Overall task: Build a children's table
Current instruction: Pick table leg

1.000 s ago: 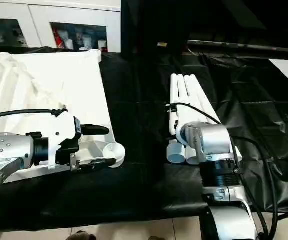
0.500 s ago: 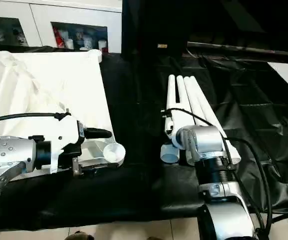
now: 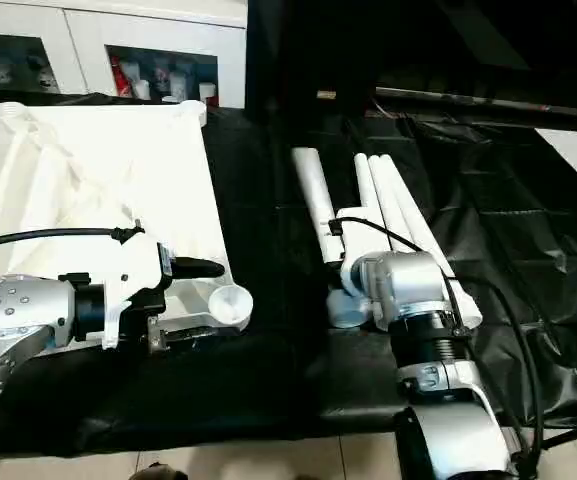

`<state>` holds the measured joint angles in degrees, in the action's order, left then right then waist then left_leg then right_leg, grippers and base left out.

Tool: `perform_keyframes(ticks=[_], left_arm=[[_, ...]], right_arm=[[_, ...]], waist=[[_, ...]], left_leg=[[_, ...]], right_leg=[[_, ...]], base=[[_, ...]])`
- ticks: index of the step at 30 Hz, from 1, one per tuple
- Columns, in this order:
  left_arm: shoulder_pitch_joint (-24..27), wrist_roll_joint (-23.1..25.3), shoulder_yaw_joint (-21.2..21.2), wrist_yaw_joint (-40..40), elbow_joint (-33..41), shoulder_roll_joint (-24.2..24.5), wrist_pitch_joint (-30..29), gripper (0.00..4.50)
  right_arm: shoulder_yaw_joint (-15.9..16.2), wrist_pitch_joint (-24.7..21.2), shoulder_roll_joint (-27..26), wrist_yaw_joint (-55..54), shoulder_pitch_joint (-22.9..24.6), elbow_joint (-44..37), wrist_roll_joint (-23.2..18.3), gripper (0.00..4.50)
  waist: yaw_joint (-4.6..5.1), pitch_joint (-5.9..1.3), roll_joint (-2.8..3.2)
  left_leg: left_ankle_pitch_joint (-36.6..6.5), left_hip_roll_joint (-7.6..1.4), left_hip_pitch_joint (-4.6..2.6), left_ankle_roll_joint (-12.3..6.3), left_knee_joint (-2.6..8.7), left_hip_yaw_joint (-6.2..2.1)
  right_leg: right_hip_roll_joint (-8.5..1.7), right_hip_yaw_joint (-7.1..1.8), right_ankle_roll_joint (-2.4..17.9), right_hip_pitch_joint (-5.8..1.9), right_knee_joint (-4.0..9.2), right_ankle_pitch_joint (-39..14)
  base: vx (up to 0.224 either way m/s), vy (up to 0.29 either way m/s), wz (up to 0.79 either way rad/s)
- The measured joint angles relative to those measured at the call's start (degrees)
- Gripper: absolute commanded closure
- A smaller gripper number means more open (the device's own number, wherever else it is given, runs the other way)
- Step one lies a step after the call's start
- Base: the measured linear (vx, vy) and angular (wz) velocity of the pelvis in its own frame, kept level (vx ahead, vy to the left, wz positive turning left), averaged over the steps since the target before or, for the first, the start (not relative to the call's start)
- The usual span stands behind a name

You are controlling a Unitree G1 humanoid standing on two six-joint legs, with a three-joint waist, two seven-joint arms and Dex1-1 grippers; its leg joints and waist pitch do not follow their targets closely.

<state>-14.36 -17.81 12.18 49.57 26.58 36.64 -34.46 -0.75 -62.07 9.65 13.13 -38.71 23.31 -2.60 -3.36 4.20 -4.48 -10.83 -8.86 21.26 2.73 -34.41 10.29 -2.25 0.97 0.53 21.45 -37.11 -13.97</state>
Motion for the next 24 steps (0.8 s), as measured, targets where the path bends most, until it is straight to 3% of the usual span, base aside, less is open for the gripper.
perform_keyframes(ticks=[3, 6, 10, 16, 18, 22, 24], left_arm=[[-0.19, 1.70, 0.19, -1.61, -1.58, -1.32, 2.01, 0.00], [-1.32, 3.85, 0.23, -5.22, -5.99, -3.42, 2.37, 0.00], [-4.43, 2.91, -2.86, -11.96, -10.68, -10.75, -0.51, 0.00], [-10.72, -9.60, -14.32, -21.24, -12.73, -23.15, -12.39, 0.00], [-13.48, -16.80, -19.20, -25.38, -14.24, -29.46, -15.65, 0.00], [-17.33, -23.06, -21.54, -27.89, -14.94, -33.80, -18.95, 0.00], [-18.11, -25.01, -22.75, -28.00, -15.30, -34.96, -19.97, 0.00]], right_arm=[[-0.66, 1.88, -0.34, -0.12, 1.04, -0.91, -0.27, 2.56], [-1.11, 7.22, -0.66, 1.24, 3.33, -3.48, -1.66, 2.60], [-3.03, 10.76, -0.85, 4.20, 4.34, -7.58, -4.51, 2.62], [-6.37, 11.03, -0.82, 17.41, 7.20, -17.72, -15.90, 2.62], [-7.02, 10.22, -0.16, 23.12, 9.89, -22.46, -21.52, 2.62], [-7.95, 8.64, 1.37, 27.18, 11.91, -28.18, -26.80, 2.62], [-8.69, 7.85, 2.20, 27.28, 12.30, -30.09, -27.42, 2.62]], waist=[[-0.10, 0.01, 0.17], [-0.15, 0.06, 0.32], [-0.23, 0.09, 0.36], [-0.54, 0.04, 0.36], [-1.59, 0.05, 0.60], [-2.07, -0.02, 0.92], [-2.06, 0.07, 1.49]], left_leg=[[0.05, -0.01, -0.01, 0.06, -0.01, 0.00], [0.14, -0.02, 0.01, 0.07, -0.01, 0.00], [0.23, -0.02, 0.06, 0.05, -0.04, 0.00], [0.28, -0.05, 0.13, -0.14, -0.05, 0.00], [0.20, -0.05, 0.21, -0.38, -0.20, -0.01], [0.04, -0.05, 0.17, -0.70, -0.27, -0.01], [0.04, -0.05, 0.16, -0.72, -0.34, -0.05]], right_leg=[[0.00, 0.01, -0.02, -0.02, 0.00, 0.08], [0.00, 0.00, -0.05, 0.01, 0.00, 0.20], [-0.01, 0.01, -0.03, 0.02, 0.01, 0.32], [-0.01, 0.05, 0.02, 0.01, 0.06, 0.35], [-0.02, 0.08, 0.03, 0.01, 0.09, 0.36], [-0.04, 0.08, 0.06, -0.06, 0.07, 0.38], [-0.05, 0.10, 0.12, -0.12, 0.12, 0.49]], base=[[0.000, 0.000, 0.00], [0.000, 0.000, 0.00], [0.000, 0.000, 0.00], [0.000, 0.000, 0.00], [0.000, 0.000, 0.00], [0.000, 0.000, 0.00], [0.000, 0.000, 0.00]])
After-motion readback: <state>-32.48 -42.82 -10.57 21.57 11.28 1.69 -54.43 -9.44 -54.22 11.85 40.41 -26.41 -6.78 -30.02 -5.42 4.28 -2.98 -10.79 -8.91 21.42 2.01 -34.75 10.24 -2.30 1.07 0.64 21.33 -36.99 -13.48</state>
